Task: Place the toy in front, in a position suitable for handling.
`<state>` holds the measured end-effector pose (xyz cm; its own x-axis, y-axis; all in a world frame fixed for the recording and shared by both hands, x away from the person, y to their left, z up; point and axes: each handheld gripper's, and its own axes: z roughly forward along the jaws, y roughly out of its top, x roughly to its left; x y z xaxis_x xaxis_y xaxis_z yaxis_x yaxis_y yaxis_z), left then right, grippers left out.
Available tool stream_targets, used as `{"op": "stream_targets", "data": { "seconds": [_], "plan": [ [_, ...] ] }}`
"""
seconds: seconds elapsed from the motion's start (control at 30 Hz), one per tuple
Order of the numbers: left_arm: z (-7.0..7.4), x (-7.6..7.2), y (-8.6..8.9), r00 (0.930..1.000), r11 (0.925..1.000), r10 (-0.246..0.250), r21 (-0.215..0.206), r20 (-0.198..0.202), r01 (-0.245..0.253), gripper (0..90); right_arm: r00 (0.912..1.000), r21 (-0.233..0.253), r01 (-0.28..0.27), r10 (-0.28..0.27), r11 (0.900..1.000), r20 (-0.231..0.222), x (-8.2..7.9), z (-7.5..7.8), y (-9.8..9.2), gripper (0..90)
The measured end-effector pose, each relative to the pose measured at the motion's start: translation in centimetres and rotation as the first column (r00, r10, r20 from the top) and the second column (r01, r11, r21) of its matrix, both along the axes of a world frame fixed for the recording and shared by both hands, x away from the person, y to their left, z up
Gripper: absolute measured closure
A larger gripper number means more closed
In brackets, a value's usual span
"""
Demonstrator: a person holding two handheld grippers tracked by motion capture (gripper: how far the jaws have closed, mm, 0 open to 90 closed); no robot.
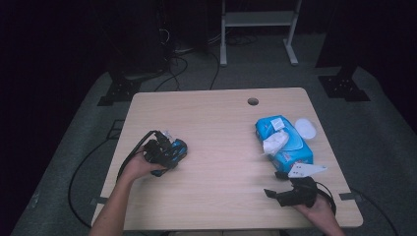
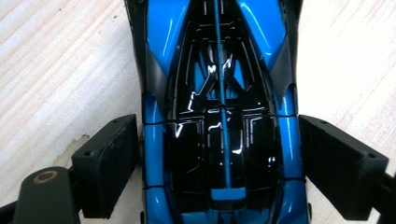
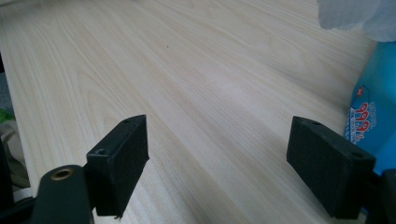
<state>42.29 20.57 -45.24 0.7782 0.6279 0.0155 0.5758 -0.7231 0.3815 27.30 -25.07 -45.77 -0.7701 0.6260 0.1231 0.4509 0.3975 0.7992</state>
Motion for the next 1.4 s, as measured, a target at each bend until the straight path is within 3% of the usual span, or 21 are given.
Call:
{"op": "stream_targets", "data": {
  "seconds": [0.17,0.93,1.03,1.13,1.23,1.4],
  "plan": [
    [0.2,-0.1,0.1,0.9999,0.9999,-0.011,-0.008,0.005,0.011,24.1,1.0000,0.002,0.003,-0.003,1.000,0.007,-0.1,0.0,-0.1,19.8],
    [0.5,-0.5,0.5,0.9998,0.9994,-0.019,0.029,0.010,0.019,26.1,0.9998,0.013,0.018,-0.018,1.000,0.005,0.1,0.0,-0.4,19.8],
    [1.2,-0.5,0.4,0.9995,0.9987,-0.026,0.043,0.015,0.025,26.1,0.9998,0.011,0.018,-0.018,1.000,0.003,0.1,0.0,-0.3,19.8],
    [1.9,-0.6,0.4,0.9995,0.9996,-0.020,0.021,0.026,0.020,26.0,0.9998,0.012,0.018,-0.018,1.000,0.006,0.1,0.1,-0.4,19.8],
    [2.5,-0.8,0.0,0.9986,0.9990,-0.038,0.024,0.038,0.037,26.0,0.9997,0.015,0.022,-0.022,1.000,0.006,0.1,0.1,-0.4,19.8],
    [3.9,-1.5,-2.4,0.9930,0.9955,-0.094,0.000,0.071,0.095,26.0,0.9994,0.020,0.031,-0.031,0.999,0.012,0.1,0.3,-0.7,19.8]
  ]
}}
